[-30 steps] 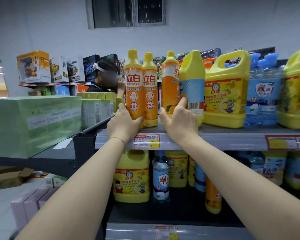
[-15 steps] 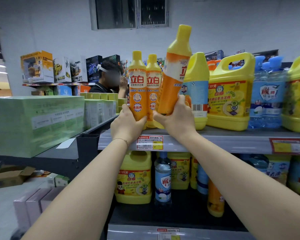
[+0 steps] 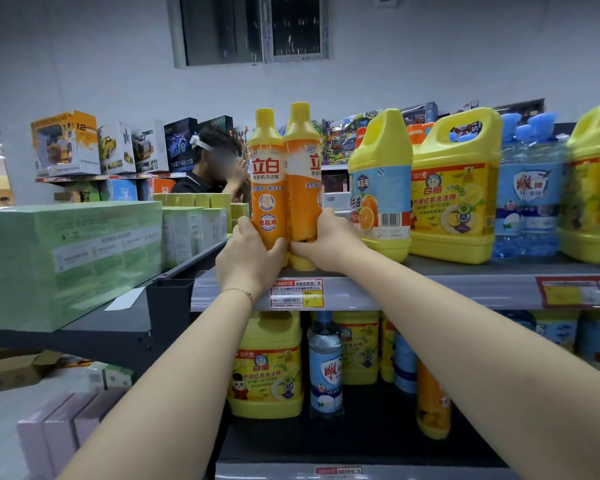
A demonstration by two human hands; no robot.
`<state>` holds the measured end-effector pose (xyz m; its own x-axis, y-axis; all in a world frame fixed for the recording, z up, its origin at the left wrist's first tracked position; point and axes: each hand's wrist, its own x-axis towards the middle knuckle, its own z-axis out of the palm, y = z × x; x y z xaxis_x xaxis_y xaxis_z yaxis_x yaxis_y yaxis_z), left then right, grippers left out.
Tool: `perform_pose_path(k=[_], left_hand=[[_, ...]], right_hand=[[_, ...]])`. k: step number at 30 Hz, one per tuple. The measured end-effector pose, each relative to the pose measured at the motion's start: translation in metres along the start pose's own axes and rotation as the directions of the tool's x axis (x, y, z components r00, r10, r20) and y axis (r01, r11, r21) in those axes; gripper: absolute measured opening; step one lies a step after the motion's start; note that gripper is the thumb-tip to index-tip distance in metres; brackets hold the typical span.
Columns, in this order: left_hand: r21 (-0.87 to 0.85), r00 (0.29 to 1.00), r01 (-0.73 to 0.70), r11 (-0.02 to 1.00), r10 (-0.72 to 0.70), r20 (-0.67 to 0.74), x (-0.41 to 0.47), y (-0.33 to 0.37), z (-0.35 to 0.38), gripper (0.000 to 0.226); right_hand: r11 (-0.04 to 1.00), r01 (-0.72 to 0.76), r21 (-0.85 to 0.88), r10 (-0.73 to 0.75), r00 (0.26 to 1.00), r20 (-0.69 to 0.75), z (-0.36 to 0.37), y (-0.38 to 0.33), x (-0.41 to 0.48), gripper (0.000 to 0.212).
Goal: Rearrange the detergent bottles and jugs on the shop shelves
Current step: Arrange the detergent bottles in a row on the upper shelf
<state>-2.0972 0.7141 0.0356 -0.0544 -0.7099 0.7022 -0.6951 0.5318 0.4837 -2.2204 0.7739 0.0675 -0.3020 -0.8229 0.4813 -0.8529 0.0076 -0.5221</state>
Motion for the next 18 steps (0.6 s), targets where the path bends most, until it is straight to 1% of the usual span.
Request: perform_pose_path(k=[2,5,6,7,8,9,10,11,13,15,18], left_hand=[[-0.025,0.999,-0.012,1.0,0.011,-0.038,-0.001,0.0,-0.001,0.044],[-0.089,0.996,-0.03,0.996,0.022,-0.087,-0.004,0.001,-0.002,0.04],[-0.108,0.994,-0.043,0.993,0.031,-0.107,-0.005,0.001,-0.003,0.038],[-0.118,0.99,-0.065,0.991,0.05,-0.131,-0.006,0.001,-0.004,0.036],[-0.105,0.984,-0.099,0.99,0.082,-0.159,-0.007,0.0,-0.004,0.034],[-0.05,0.972,-0.15,0.987,0.138,-0.188,-0.007,-0.001,-0.005,0.032],[0.04,0.954,-0.216,0.976,0.219,-0.202,-0.008,-0.002,-0.006,0.03],[0.131,0.929,-0.291,0.948,0.313,-0.2,-0.009,-0.003,-0.006,0.027],[0.237,0.865,-0.432,0.87,0.474,-0.163,-0.013,-0.001,-0.007,0.02],[0.241,0.813,-0.536,0.809,0.571,-0.11,-0.017,0.01,-0.009,0.015],[0.177,0.751,-0.634,0.753,0.654,-0.091,-0.022,0.04,-0.008,0.015]], right_hand=[[1.0,-0.016,0.015,0.016,0.999,0.033,-0.001,0.0,0.001,0.07],[0.998,-0.03,0.052,0.023,0.99,0.138,-0.006,0.001,-0.003,0.073],[0.998,-0.02,0.057,0.012,0.991,0.132,-0.01,0.001,-0.007,0.073],[0.999,0.017,0.034,-0.019,0.998,0.053,-0.014,0.002,-0.011,0.071],[0.997,0.071,-0.026,-0.073,0.994,-0.086,-0.019,0.005,-0.015,0.064],[0.987,0.122,-0.107,-0.144,0.961,-0.235,-0.024,0.009,-0.02,0.053],[0.971,0.158,-0.179,-0.213,0.912,-0.35,-0.03,0.013,-0.024,0.041],[0.955,0.176,-0.239,-0.265,0.87,-0.417,-0.036,0.019,-0.027,0.03],[0.925,0.169,-0.341,-0.321,0.828,-0.46,-0.047,0.032,-0.03,0.02],[0.925,0.119,-0.361,-0.299,0.813,-0.5,-0.057,0.046,-0.029,0.025],[0.974,-0.017,-0.225,-0.114,0.821,-0.559,-0.065,0.059,-0.022,0.056]])
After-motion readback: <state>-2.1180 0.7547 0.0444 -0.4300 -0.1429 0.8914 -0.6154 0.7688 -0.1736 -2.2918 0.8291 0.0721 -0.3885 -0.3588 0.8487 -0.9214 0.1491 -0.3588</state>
